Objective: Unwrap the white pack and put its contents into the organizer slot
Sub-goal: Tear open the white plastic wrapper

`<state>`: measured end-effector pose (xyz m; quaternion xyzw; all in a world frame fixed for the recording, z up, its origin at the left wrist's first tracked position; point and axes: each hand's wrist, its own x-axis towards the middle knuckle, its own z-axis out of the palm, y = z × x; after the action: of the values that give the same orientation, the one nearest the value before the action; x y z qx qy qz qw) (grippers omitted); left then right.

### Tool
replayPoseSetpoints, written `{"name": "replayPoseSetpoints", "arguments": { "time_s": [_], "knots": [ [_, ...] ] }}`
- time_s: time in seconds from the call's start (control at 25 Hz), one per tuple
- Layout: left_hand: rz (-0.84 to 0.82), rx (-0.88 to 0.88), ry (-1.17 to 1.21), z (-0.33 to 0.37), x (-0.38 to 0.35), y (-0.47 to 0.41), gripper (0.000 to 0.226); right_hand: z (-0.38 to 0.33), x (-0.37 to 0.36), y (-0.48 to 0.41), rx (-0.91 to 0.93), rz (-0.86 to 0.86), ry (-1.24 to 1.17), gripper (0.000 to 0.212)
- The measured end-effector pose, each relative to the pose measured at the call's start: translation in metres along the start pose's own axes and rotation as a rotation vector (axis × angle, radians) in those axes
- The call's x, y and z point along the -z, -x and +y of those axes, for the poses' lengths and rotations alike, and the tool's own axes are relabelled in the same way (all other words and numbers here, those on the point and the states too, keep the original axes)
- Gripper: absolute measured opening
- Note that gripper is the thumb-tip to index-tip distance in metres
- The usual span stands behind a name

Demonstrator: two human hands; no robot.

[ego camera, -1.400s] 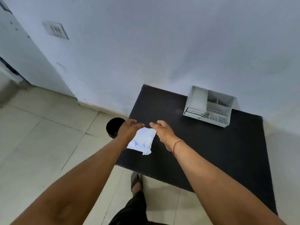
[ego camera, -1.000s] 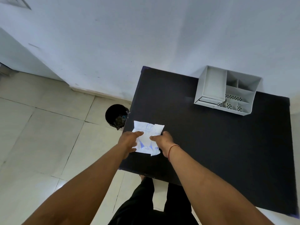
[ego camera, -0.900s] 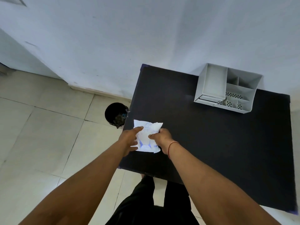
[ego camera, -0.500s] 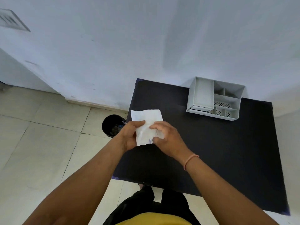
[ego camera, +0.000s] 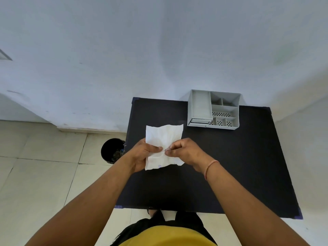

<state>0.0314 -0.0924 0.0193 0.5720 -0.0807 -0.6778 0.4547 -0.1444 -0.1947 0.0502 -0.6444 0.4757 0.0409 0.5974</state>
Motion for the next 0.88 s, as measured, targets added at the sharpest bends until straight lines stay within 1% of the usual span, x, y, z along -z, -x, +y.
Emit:
{"name": "replayPoseSetpoints", "arguments": {
  "time_s": [0.04,0.16,0.2,0.28,0.36,0.44,0.48,0.56,0.64,0.72,0.76,0.8,0.84,0.88],
  "knots": [
    [0.015,0.003,0.012,0.000,-0.001,-0.003,0.049,0.002,0.002,0.005,0.017,0.022,0.016,0.008],
    [0.050,0.001,0.133,0.007,-0.010,-0.011,0.039,0.011,0.007,0.024,0.148,0.140,0.234,0.019],
    [0.042,0.009,0.159,0.010,-0.013,-0.011,0.037,0.014,0.008,0.028,0.182,0.173,0.269,0.021],
    [-0.045,0.026,0.160,0.014,-0.018,-0.009,0.037,0.021,0.012,0.031,0.177,0.203,0.206,0.021],
    [-0.142,0.083,0.056,0.017,-0.020,-0.007,0.046,0.021,0.017,0.034,0.129,0.197,0.123,0.018],
    [-0.162,0.092,-0.168,0.017,-0.025,-0.007,0.055,0.019,0.021,0.034,0.093,0.170,0.067,0.013],
    [-0.134,0.091,-0.244,0.016,-0.028,-0.008,0.056,0.017,0.023,0.035,0.070,0.147,0.037,0.012],
    [-0.027,0.070,-0.210,0.013,-0.033,-0.013,0.054,0.018,0.028,0.038,0.013,0.080,-0.064,0.012],
    [0.115,0.064,-0.028,0.009,-0.028,-0.022,0.052,0.021,0.034,0.045,0.010,0.045,-0.127,0.014],
    [0.185,0.107,0.220,0.006,-0.016,-0.032,0.051,0.022,0.038,0.054,0.108,0.091,-0.139,0.017],
    [0.197,0.129,0.285,0.007,-0.013,-0.033,0.049,0.022,0.038,0.057,0.185,0.139,-0.155,0.017],
    [0.212,0.147,0.268,0.009,-0.014,-0.030,0.045,0.021,0.039,0.058,0.254,0.190,-0.184,0.017],
    [0.232,0.147,0.174,0.010,-0.016,-0.027,0.045,0.018,0.040,0.058,0.308,0.233,-0.211,0.016],
    [0.273,0.125,0.020,0.010,-0.018,-0.024,0.049,0.015,0.042,0.056,0.348,0.263,-0.197,0.016]
  ]
}}
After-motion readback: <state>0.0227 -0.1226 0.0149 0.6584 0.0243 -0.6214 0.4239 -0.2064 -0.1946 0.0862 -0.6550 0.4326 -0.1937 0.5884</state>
